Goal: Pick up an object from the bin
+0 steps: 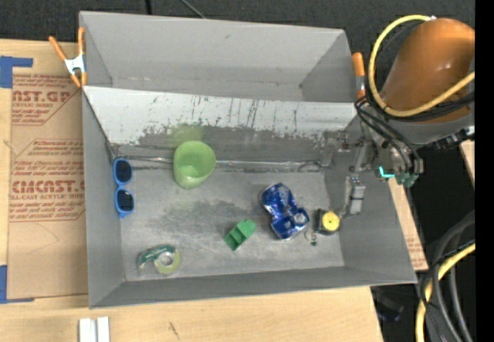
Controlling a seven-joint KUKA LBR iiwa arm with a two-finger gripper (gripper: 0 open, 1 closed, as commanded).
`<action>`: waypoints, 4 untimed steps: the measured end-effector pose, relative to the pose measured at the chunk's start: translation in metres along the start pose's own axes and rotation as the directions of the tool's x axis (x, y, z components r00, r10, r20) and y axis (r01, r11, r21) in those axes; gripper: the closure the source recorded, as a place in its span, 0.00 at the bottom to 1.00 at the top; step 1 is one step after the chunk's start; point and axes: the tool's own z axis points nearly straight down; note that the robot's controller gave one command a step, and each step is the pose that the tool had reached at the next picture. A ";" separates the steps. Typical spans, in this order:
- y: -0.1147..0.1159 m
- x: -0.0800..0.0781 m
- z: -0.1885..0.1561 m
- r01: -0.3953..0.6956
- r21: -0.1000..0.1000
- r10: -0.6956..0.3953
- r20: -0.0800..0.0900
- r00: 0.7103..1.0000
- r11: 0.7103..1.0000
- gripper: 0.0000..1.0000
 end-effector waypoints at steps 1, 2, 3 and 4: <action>0.057 -0.022 0.167 -0.055 -0.003 0.055 0.021 0.998 0.998 0.00; 0.058 -0.018 0.139 -0.137 -0.001 0.137 0.011 0.991 0.991 0.00; 0.053 -0.013 0.136 -0.218 -0.002 0.218 0.008 0.976 0.976 0.00; 0.049 -0.011 0.166 -0.350 -0.005 0.350 0.015 0.937 0.937 0.00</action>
Offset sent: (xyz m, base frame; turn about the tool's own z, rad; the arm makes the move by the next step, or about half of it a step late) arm 0.0165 0.0548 -0.1705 0.0564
